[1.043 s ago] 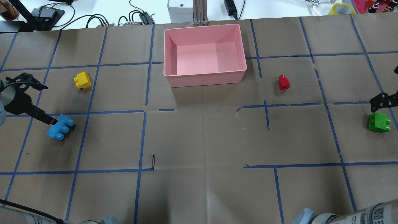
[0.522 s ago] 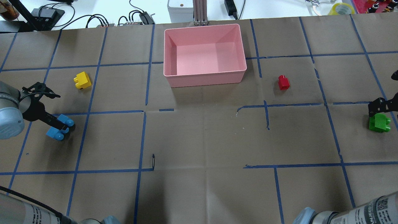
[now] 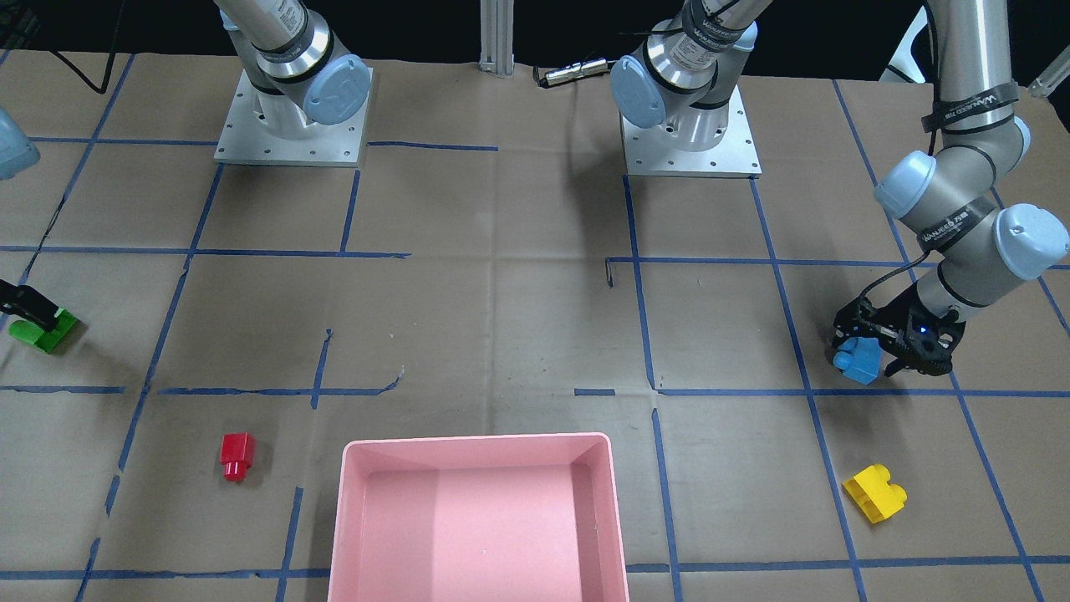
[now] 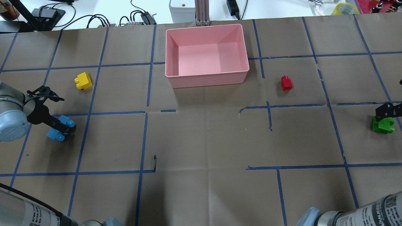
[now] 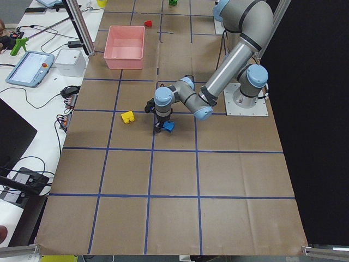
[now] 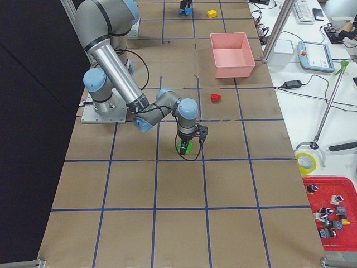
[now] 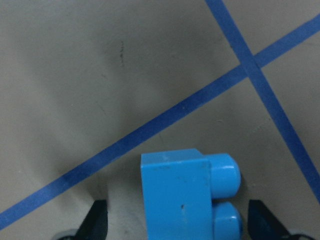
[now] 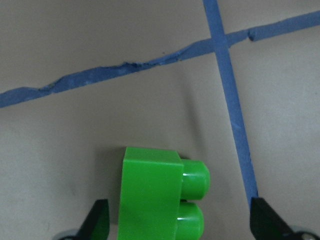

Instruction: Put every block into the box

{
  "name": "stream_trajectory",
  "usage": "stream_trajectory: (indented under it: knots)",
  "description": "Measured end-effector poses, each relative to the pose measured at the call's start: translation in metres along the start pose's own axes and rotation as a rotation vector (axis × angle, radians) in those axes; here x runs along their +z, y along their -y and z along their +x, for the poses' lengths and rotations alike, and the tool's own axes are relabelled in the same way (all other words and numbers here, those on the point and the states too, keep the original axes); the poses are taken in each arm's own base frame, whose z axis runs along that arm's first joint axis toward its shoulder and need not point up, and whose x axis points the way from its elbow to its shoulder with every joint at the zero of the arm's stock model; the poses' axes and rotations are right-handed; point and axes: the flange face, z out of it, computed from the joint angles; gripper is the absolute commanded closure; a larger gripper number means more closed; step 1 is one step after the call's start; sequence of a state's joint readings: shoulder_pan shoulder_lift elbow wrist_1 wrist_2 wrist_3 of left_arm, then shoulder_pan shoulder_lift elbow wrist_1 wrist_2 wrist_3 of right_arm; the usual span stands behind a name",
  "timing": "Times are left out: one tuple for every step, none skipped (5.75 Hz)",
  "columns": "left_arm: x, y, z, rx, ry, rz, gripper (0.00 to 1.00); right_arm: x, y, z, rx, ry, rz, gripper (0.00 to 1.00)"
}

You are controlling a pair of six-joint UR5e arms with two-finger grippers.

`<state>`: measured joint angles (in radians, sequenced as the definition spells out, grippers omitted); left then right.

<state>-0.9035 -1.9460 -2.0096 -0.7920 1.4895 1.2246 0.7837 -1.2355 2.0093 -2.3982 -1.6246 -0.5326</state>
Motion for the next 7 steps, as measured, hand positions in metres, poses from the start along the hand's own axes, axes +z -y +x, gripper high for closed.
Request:
stream_trajectory:
  knots:
    - [-0.001,0.000,0.000,0.002,0.001,-0.001,0.51,0.004,-0.003,-0.001,0.003,0.006,-0.008,0.01]
    - [-0.002,0.000,0.000,0.002,0.006,-0.003,0.59,0.007,-0.004,-0.002,0.003,0.009,-0.011,0.01]
    - [-0.007,0.001,-0.002,0.002,0.018,-0.002,0.64,0.012,-0.004,-0.002,0.004,0.015,-0.019,0.01]
    - [-0.026,0.005,-0.009,0.002,0.052,0.008,0.64,0.018,-0.003,-0.002,0.003,0.028,-0.024,0.09]
    - [-0.064,0.014,-0.018,0.001,0.081,0.016,0.64,0.020,-0.001,-0.003,0.003,0.039,-0.021,0.12]
    - [-0.121,0.031,-0.023,-0.018,0.077,0.015,0.64,0.019,0.001,-0.004,0.003,0.053,-0.010,0.13]
    - [-0.186,0.058,-0.021,-0.062,0.057,0.008,0.66,0.016,0.003,-0.005,0.004,0.069,0.006,0.42]
